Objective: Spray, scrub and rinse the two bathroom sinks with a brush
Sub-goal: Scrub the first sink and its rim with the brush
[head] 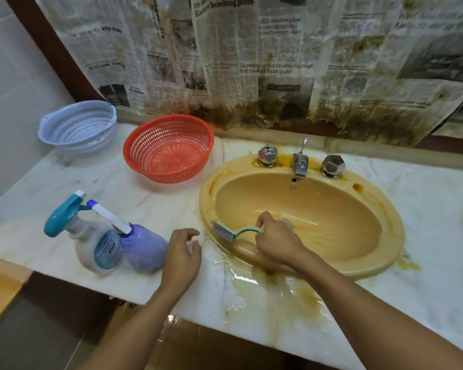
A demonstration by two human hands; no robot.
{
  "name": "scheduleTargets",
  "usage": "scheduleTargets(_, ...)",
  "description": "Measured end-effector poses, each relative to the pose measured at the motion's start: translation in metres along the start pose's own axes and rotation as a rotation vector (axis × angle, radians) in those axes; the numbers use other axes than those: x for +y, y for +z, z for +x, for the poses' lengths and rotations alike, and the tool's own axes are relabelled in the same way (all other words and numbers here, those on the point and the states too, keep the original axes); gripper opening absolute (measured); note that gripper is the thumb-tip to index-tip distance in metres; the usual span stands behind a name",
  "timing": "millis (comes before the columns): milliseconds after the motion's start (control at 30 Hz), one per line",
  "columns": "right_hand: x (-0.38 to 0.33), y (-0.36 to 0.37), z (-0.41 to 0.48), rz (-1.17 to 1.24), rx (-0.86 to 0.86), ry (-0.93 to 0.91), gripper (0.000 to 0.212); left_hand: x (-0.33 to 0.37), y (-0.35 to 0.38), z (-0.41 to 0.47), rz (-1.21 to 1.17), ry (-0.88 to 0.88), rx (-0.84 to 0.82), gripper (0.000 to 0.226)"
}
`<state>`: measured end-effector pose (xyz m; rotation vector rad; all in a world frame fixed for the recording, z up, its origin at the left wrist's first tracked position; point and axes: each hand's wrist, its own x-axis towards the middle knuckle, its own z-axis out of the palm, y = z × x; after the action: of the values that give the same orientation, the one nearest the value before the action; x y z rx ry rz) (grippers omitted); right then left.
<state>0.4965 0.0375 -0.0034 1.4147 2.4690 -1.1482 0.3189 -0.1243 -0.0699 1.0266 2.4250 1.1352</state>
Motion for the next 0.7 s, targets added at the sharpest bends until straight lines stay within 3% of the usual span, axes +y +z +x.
scheduleTargets(200, 0.093, -0.044, -0.005, 0.014, 0.055, 0.056, 0.027, -0.009, 0.034, 0.059, 0.304, 0.068, -0.212, 0.074)
scheduleTargets(333, 0.143, -0.061, -0.005, -0.212, -0.081, 0.115, 0.013, -0.012, 0.048, 0.068, 0.464, 0.18, -0.274, 0.067)
scheduleTargets(500, 0.163, -0.069, 0.013, -0.536, -0.166, 0.101, 0.038, -0.009, 0.058, 0.072, 0.549, 0.422, -0.235, 0.046)
scheduleTargets(600, 0.169, -0.071, 0.041, -0.705, -0.25, 0.04, 0.037, -0.009, 0.061, 0.075, 0.541, 0.513, -0.244, 0.042)
scheduleTargets(700, 0.18, -0.07, 0.081, -0.741, -0.183, 0.031, 0.039, -0.01, 0.061, 0.08, 0.512, 0.572, -0.269, 0.039)
